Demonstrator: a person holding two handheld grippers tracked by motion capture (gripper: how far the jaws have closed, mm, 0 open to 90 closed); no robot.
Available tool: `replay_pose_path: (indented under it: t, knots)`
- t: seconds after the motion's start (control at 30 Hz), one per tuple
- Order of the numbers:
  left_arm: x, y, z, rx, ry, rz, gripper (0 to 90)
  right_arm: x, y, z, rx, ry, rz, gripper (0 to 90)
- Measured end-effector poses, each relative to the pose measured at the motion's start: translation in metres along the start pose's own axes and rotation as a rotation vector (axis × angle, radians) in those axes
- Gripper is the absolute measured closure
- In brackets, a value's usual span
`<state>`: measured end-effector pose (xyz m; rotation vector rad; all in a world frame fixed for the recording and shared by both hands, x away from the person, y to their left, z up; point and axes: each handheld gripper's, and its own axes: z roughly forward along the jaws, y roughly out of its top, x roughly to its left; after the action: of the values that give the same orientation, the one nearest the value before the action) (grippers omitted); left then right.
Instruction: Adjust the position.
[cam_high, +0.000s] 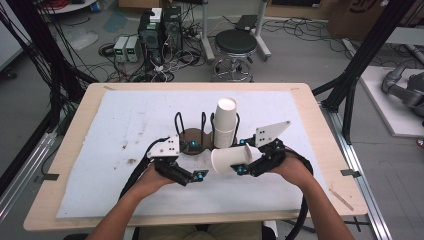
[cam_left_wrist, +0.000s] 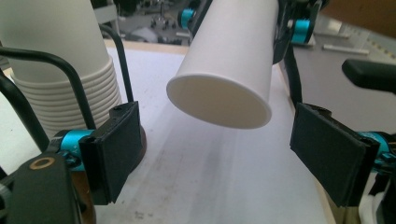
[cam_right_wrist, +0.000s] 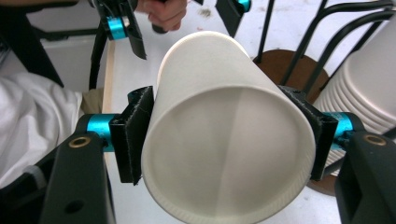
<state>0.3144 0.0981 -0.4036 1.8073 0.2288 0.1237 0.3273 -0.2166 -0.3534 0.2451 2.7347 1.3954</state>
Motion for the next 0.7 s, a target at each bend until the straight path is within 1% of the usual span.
replay_pose_path:
  t: [0.03,0.13,0.17,0.2,0.23,0.27,0.3,0.4,0.47,0.57,0.7]
  knots:
    - [0.000,0.000,0.000,0.000,0.000,0.000,16.8,0.000,-0.002,-0.001,-0.012,-0.005,0.001,32.6]
    - [0.000,0.001,-0.001,-0.033,-0.003,-0.003,16.7,0.001,-0.008,-0.003,-0.065,-0.010,0.022,32.6]
    - [0.000,0.001,-0.001,-0.033,-0.003,-0.003,16.3,0.001,-0.008,-0.003,-0.065,-0.010,0.022,32.6]
    - [0.000,0.001,-0.003,-0.059,-0.007,-0.006,16.1,0.001,-0.012,-0.003,-0.100,-0.010,0.042,32.7]
    - [0.000,0.001,-0.003,-0.059,-0.007,-0.006,16.0,0.001,-0.012,-0.003,-0.100,-0.010,0.042,32.7]
    - [-0.001,0.001,-0.003,-0.078,-0.009,-0.005,16.0,0.002,-0.016,-0.004,-0.127,-0.012,0.056,32.7]
    - [-0.001,0.001,-0.003,-0.078,-0.009,-0.005,16.0,0.001,-0.018,-0.004,-0.145,-0.013,0.057,32.7]
    - [-0.003,0.000,-0.001,-0.099,-0.024,-0.009,16.0,0.002,-0.023,-0.003,-0.194,-0.008,0.080,32.8]
    - [-0.003,0.000,0.000,-0.103,-0.026,-0.003,16.0,0.003,-0.025,-0.002,-0.213,-0.007,0.090,32.8]
    - [-0.004,0.000,0.001,-0.110,-0.029,-0.006,16.0,0.004,-0.029,0.001,-0.239,0.001,0.099,32.7]
    - [-0.005,0.000,0.003,-0.119,-0.036,0.000,16.0,0.005,-0.030,0.003,-0.259,0.014,0.110,32.8]
